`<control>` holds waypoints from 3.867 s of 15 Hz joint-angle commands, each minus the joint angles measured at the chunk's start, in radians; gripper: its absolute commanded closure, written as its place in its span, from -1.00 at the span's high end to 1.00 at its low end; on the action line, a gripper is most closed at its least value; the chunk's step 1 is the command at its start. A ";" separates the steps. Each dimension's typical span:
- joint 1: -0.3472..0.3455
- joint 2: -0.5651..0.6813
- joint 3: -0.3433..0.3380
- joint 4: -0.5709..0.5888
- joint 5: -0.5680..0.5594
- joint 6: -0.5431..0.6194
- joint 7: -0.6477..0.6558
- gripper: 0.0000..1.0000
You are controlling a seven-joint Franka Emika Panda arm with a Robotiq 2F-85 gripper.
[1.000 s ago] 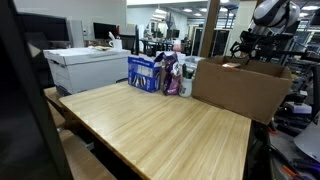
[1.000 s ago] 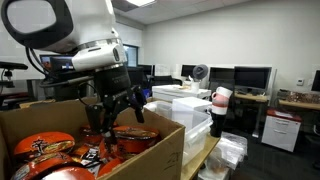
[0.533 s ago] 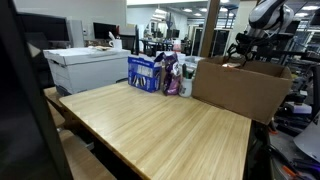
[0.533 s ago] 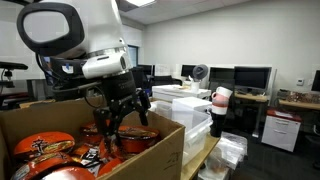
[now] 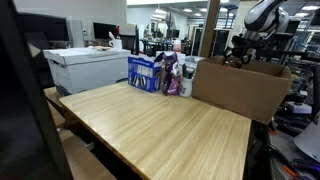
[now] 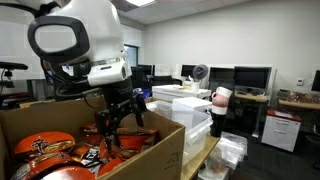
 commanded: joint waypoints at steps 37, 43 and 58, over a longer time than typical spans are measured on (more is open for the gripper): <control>0.004 -0.048 0.002 -0.030 -0.236 -0.052 0.274 -0.98; -0.006 -0.088 0.019 -0.026 -0.282 -0.098 0.292 -0.94; -0.033 -0.185 0.051 -0.033 -0.323 -0.144 0.317 -0.95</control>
